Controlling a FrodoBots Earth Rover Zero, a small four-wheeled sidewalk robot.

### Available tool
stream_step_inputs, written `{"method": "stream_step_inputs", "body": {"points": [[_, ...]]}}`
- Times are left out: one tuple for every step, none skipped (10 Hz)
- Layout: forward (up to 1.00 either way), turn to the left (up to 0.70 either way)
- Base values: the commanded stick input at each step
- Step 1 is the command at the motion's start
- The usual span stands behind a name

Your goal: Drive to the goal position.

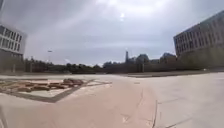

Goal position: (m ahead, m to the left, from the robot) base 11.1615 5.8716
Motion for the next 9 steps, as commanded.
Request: {"method": "stream_step_inputs", "body": {"points": [[0.7,0.0],[0.7,0.0],[0.7,0.0],[0.7,0.0],[0.7,0.0],[0.7,0.0],[0.7,0.0],[0.7,0.0],[0.7,0.0]]}}
